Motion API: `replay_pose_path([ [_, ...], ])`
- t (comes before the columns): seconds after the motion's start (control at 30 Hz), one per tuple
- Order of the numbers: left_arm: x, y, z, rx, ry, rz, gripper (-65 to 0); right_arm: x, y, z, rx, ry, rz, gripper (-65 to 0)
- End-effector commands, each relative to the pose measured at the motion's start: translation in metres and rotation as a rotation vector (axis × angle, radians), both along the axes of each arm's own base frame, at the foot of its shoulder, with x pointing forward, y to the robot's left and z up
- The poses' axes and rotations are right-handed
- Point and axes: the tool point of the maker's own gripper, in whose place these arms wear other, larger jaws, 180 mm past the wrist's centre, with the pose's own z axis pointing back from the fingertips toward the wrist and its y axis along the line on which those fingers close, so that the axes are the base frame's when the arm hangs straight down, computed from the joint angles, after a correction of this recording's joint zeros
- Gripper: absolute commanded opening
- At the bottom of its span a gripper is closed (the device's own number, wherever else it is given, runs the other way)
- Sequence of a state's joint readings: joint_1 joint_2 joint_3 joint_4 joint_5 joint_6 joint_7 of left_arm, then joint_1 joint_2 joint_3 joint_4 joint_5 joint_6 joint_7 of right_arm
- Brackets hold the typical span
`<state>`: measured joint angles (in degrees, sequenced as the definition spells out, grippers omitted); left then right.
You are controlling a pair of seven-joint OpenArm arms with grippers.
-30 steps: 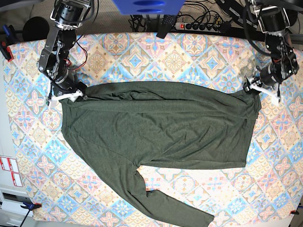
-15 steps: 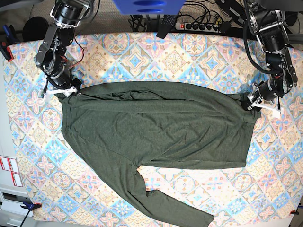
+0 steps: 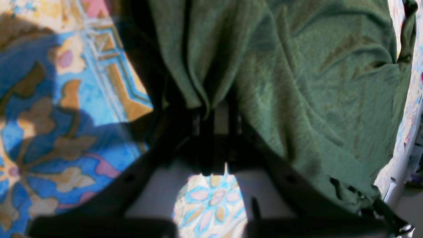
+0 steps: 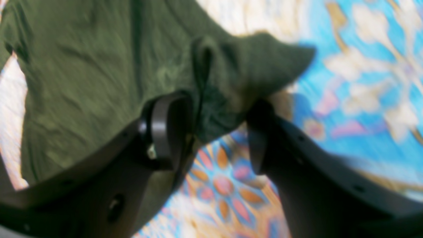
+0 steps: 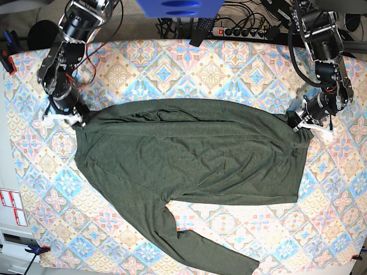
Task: Fold the T-shirt properly
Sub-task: 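Hold the shoulders and lower the shirt back onto the table, then drag the shirt further toward the robot with both grippers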
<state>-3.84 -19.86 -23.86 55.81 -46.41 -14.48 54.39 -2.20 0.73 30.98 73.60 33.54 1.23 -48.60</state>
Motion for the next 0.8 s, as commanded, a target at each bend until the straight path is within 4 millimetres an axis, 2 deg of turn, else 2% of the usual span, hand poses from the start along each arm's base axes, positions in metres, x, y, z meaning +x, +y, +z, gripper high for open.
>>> replay_pose_path([
  [0.0, -0.007, -0.004, -0.004, 0.0, 0.044, -0.032, -65.0, -0.01, 0.013, -0.013, 0.052, 0.066, 0.01, -33.8],
  [0.13, -0.007, -0.003, -0.004, 0.003, 0.045, -0.033, -65.0, 0.001, 0.017, -0.013, 0.072, 0.057, 0.01, -34.7],
  [0.2, -0.007, -0.003, -0.004, 0.003, 0.045, -0.033, -65.0, 0.002, 0.017, -0.012, 0.072, 0.054, 0.01, -38.5],
  [0.33, -0.007, -0.002, -0.004, 0.005, 0.045, -0.033, -65.0, 0.004, 0.015, -0.008, 0.064, 0.044, 0.01, -58.8],
  [0.4, -0.007, -0.001, -0.003, 0.006, 0.044, -0.034, -65.0, 0.006, 0.013, -0.004, 0.053, 0.031, 0.01, -65.0],
  [0.47, -0.008, 0.002, -0.003, 0.014, 0.047, -0.033, -65.0, 0.003, 0.008, 0.001, 0.032, 0.023, 0.01, -65.0],
  [0.63, -0.021, 0.022, -0.002, 0.054, 0.068, -0.038, -65.0, -0.028, -0.004, 0.007, -0.032, 0.039, 0.015, -65.0],
  [0.77, -0.031, 0.021, 0.003, 0.093, 0.043, -0.111, -65.0, -0.047, -0.01, 0.012, -0.071, 0.05, 0.022, -65.0],
])
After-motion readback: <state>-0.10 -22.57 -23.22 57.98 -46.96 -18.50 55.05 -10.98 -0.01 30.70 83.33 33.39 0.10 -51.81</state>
